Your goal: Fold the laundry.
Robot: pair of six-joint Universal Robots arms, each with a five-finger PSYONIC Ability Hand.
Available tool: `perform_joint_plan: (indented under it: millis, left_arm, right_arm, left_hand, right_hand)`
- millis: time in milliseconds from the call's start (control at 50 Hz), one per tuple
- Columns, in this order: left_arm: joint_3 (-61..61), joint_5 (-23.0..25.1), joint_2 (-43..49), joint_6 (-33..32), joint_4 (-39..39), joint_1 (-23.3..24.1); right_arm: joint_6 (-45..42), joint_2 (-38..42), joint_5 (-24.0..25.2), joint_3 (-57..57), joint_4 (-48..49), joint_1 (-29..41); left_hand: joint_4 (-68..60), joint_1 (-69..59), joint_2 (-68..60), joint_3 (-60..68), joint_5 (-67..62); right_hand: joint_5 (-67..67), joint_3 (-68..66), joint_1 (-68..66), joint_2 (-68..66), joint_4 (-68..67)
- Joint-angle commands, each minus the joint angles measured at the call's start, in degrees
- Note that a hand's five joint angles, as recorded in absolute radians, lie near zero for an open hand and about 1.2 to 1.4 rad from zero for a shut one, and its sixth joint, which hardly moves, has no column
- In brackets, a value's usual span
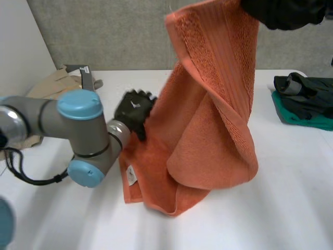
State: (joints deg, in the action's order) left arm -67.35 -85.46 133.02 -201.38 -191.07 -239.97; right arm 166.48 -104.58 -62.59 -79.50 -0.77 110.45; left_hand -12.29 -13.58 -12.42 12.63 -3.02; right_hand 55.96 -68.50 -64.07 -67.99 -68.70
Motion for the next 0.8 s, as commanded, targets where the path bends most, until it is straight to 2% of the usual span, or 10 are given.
perform_joint_plan:
  millis: [20, 40, 60, 160, 200, 360, 460, 520, 640, 800]
  left_arm:
    - [6.26, 3.03, 6.55, -0.15, 3.61, 0.29]
    - [7.66, 1.63, 6.99, 0.2, 2.39, 0.2]
    - [8.02, 0.57, 6.9, 0.29, 1.76, 0.11]
    - [5.93, -10.39, 3.41, 0.55, -0.44, -1.12]
    - [2.86, -12.09, -0.89, 0.55, -0.79, -1.55]
    - [-17.87, -6.22, -28.82, -0.32, -0.7, -3.23]
    - [-25.8, -4.1, -38.53, -0.41, 0.18, -3.05]
    - [-29.31, -3.92, -37.49, -0.5, 1.05, -3.49]
    - [-26.97, -4.71, -25.11, -3.48, 1.58, -3.49]
    - [-5.54, -9.01, -9.81, -11.92, 1.41, -2.61]
  right_arm:
    - [0.68, -0.18, -0.52, 0.92, -0.28, -0.06]
    - [0.68, -0.18, -0.6, 0.84, -0.46, -0.06]
    - [0.68, -0.18, -0.69, 0.66, -0.63, -0.06]
    - [0.6, 0.61, -0.69, -0.3, -3.53, -1.2]
    - [-0.01, 1.13, -0.61, -1.09, -4.93, -3.39]
    - [-4.67, 9.56, 0.19, -0.05, -14.07, -11.92]
    - [-10.9, 17.29, -0.78, 2.42, -21.19, -11.58]
    - [-17.92, 24.93, -1.57, 4.0, -24.97, -9.3]
    - [-21.29, 32.94, -7.01, 5.4, -25.07, -5.96]
    - [-25.24, 42.18, -21.41, 13.74, -11.05, -2.61]
  left_hand:
    - [-19.7, -18.41, -19.57, 19.36, -18.98]
    - [-48.43, -47.15, -48.3, 48.09, -47.71]
    - [-67.04, -65.75, -66.91, 66.7, -66.31]
    - [-67.71, -66.42, -67.58, 67.37, -66.98]
    - [-67.71, -66.42, -67.58, 67.37, -66.98]
    - [-67.71, -66.42, -67.58, 67.37, -66.98]
    - [-67.71, -66.42, -67.58, 67.37, -66.98]
    - [-67.71, -66.42, -67.58, 67.37, -66.98]
    - [-67.71, -66.42, -67.58, 67.37, -66.98]
    - [-67.71, -66.42, -67.58, 67.37, -66.98]
  right_hand:
    - [14.04, -11.5, -15.93, -12.01, -11.3]
    - [14.04, -11.5, -15.93, -12.01, -11.3]
    - [14.04, -11.5, -15.93, -12.01, -11.3]
    - [14.04, -11.5, -15.93, -12.01, -11.3]
    - [14.04, -11.5, -15.93, -12.01, -11.3]
    - [14.04, -11.5, -15.93, -12.01, -11.3]
    - [14.04, -11.5, -15.93, -12.01, -11.3]
    - [14.04, -11.5, -15.93, -12.01, -11.3]
    - [14.04, -11.5, -15.93, -12.01, -11.3]
    - [14.04, -11.5, -15.93, -12.01, -11.3]
